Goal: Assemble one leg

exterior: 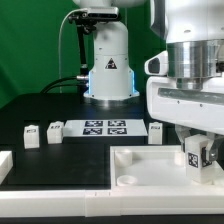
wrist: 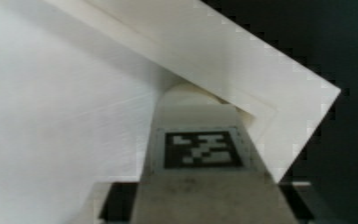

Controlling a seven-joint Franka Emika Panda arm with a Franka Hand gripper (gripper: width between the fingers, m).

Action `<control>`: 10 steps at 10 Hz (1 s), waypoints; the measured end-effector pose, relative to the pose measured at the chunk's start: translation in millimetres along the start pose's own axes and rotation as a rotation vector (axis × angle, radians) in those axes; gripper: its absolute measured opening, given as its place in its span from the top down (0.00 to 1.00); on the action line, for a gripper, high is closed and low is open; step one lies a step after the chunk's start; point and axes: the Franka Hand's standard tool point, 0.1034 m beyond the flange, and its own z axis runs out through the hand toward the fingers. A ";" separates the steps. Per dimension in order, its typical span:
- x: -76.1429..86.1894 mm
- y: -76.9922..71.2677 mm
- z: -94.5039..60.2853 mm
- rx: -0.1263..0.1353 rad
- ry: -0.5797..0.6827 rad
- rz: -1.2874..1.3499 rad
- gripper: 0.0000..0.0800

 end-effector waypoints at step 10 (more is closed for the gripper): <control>-5.1 -0.2 0.5 0.003 -0.018 0.118 0.19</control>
Offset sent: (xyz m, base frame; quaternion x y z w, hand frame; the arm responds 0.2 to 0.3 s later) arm -0.0009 -0.0059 0.0046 -0.0168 0.0038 0.2888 0.9572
